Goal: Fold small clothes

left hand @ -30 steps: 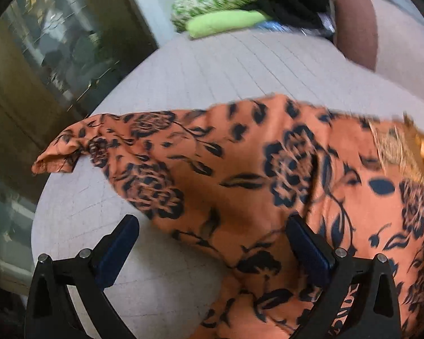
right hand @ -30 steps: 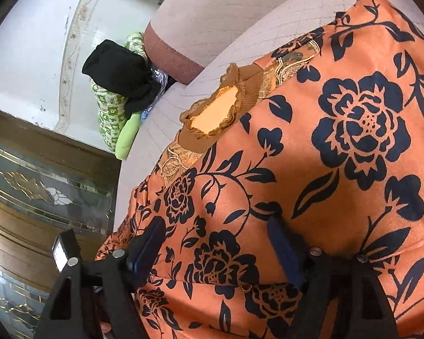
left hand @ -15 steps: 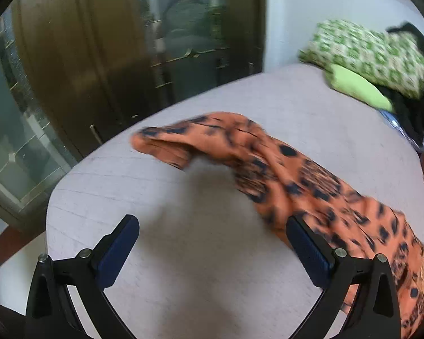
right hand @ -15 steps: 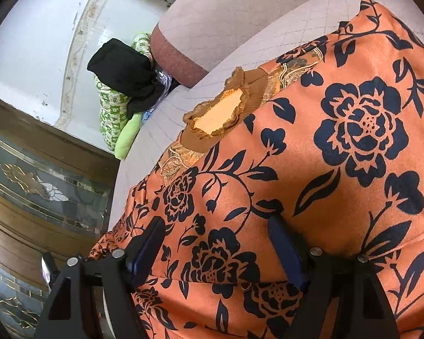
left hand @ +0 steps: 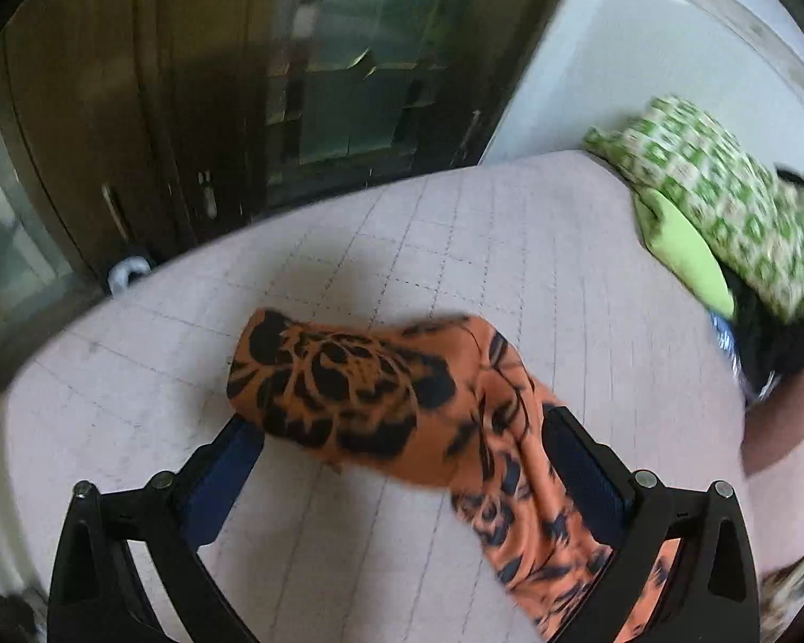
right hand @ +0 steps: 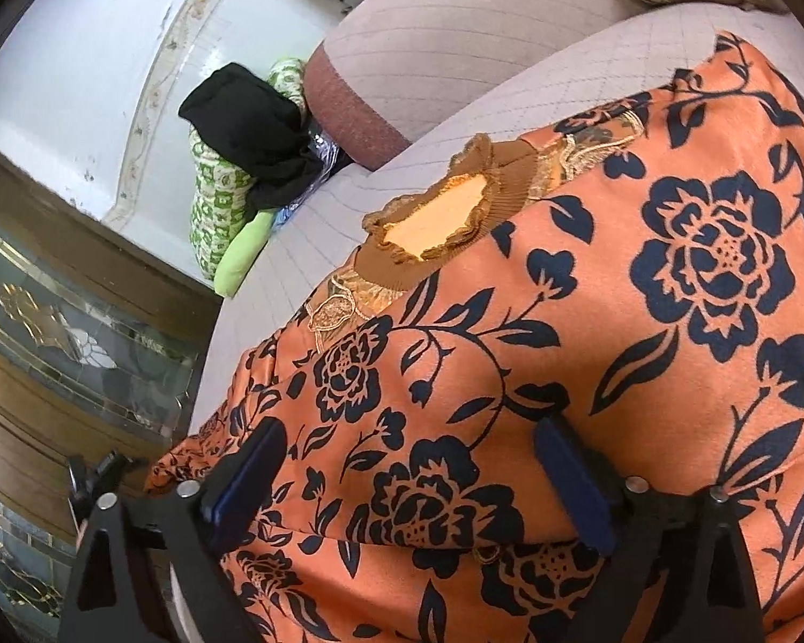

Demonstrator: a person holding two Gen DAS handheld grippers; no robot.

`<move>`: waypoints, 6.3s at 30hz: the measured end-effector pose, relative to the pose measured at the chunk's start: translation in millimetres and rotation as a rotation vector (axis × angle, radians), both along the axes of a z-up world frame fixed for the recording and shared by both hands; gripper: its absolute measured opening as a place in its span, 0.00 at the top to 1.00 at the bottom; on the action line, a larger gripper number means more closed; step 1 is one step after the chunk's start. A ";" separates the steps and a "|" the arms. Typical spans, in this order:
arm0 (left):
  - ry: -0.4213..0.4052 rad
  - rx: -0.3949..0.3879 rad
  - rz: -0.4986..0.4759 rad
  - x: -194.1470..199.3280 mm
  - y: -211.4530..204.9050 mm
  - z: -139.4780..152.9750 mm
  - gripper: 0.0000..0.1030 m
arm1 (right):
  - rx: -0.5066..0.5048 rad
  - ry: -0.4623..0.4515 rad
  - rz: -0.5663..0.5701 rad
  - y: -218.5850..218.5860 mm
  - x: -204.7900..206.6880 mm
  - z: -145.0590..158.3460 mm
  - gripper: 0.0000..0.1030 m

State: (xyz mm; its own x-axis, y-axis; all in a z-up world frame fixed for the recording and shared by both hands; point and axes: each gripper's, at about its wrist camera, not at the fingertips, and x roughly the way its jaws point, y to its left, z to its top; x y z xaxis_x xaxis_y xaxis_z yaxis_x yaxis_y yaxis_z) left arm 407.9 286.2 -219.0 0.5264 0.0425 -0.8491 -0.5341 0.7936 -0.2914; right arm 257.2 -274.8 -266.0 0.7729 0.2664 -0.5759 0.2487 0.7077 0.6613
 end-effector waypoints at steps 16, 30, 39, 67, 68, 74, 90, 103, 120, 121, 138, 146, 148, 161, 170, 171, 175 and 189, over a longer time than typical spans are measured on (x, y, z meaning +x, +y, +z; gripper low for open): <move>-0.060 0.187 -0.254 -5.3 -86.4 90.1 0.86 | 0.328 0.022 -0.123 -44.5 -12.6 -2.5 0.06; -0.136 0.432 -0.870 -106.7 -406.8 165.7 0.86 | 0.390 -0.127 -0.363 -133.2 -71.0 42.2 0.06; -0.301 0.398 -1.125 -192.4 -530.5 189.4 0.26 | 0.371 -0.212 -0.486 -167.1 -104.3 51.1 0.06; -0.094 0.506 -0.500 -109.0 -304.5 18.9 0.16 | 0.227 -0.164 -0.282 -163.9 -93.4 63.9 0.43; -0.089 0.500 -0.502 -106.6 -304.2 16.5 0.16 | 0.210 -0.134 -0.251 -156.0 -85.3 61.9 0.47; 0.056 0.604 -0.522 -90.7 -303.2 -19.7 0.18 | 0.051 0.310 -0.267 -142.1 -46.6 3.5 0.52; 0.108 0.458 -0.673 -84.7 -344.6 -42.8 0.16 | 0.004 0.290 -0.232 -128.0 -30.9 1.8 0.47; 0.014 0.393 -0.627 -123.6 -279.7 -3.7 0.05 | 0.073 0.127 -0.204 -127.3 -70.3 39.6 0.35; 0.013 0.359 -0.739 -293.3 -198.4 -20.8 0.27 | -0.172 0.055 0.003 -68.4 -262.5 40.2 0.19; 0.005 0.331 -0.760 -302.7 -195.9 -20.8 0.41 | -0.178 0.055 0.023 -64.0 -265.7 42.0 0.19; 0.085 0.225 -0.804 -341.4 -183.0 -39.1 0.19 | -0.154 0.088 -0.040 -68.5 -294.4 42.6 0.19; 0.054 0.155 -0.867 -339.0 -188.5 -30.7 0.90 | -0.140 0.136 -0.125 -100.3 -313.6 39.0 0.19; 0.058 0.124 -0.869 -335.8 -187.0 -30.5 0.90 | -0.115 0.149 -0.144 -107.8 -318.1 34.0 0.19; 0.054 -0.017 -0.851 -322.1 -176.9 -37.4 0.92 | -0.108 0.304 -0.071 -94.9 -320.1 -15.7 0.14; -0.065 -0.066 -0.809 -325.8 -156.8 -3.1 0.93 | -0.280 0.285 0.115 -39.5 -304.8 -0.8 0.91; -0.071 -0.048 -0.810 -326.3 -153.8 4.0 0.93 | -0.249 0.259 0.115 -41.5 -306.4 2.3 0.91; -0.043 -0.035 -0.822 -328.3 -149.1 4.2 0.93 | -0.193 0.266 0.115 -53.0 -307.8 -3.5 0.87; 0.074 0.067 -0.863 -322.0 -175.4 -32.8 0.93 | -0.267 0.285 0.119 -37.9 -305.9 -18.1 0.81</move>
